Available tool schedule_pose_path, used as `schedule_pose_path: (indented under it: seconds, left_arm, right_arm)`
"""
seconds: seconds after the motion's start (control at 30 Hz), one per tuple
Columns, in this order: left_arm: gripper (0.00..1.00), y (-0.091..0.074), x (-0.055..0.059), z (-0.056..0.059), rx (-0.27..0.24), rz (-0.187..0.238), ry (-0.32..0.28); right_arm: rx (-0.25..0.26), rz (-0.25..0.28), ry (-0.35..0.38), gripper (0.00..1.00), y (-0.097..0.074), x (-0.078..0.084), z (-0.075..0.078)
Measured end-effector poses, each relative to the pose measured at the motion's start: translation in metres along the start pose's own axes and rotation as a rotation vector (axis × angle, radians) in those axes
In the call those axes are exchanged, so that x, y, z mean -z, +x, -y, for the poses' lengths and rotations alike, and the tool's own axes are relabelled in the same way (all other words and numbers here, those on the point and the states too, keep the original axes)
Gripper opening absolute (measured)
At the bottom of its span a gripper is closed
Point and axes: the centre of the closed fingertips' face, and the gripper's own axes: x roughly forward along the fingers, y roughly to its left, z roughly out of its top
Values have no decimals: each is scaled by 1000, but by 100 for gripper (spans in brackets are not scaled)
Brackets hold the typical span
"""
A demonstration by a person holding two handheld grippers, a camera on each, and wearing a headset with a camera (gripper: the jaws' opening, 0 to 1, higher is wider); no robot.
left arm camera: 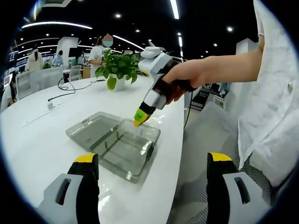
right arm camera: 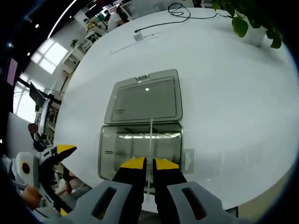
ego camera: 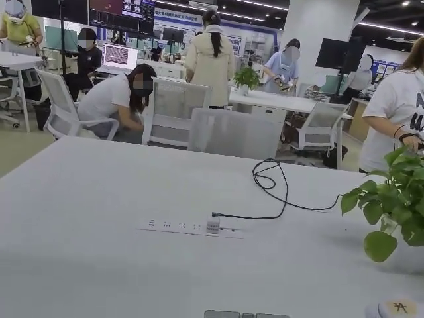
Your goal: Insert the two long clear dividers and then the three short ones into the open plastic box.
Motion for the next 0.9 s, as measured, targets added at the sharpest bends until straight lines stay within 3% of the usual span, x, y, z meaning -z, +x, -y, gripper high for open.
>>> schedule_pose_path:
  seconds: [0.4,0.9]
  left_arm:
    - [99,-1,4,0,-3,-10,-1]
    - [100,2,16,1,2,-36,1]
  right_arm:
    - [-1,-6,-4,7,2,3,1]
    - [5,-2,-130,8,12,4,-11]
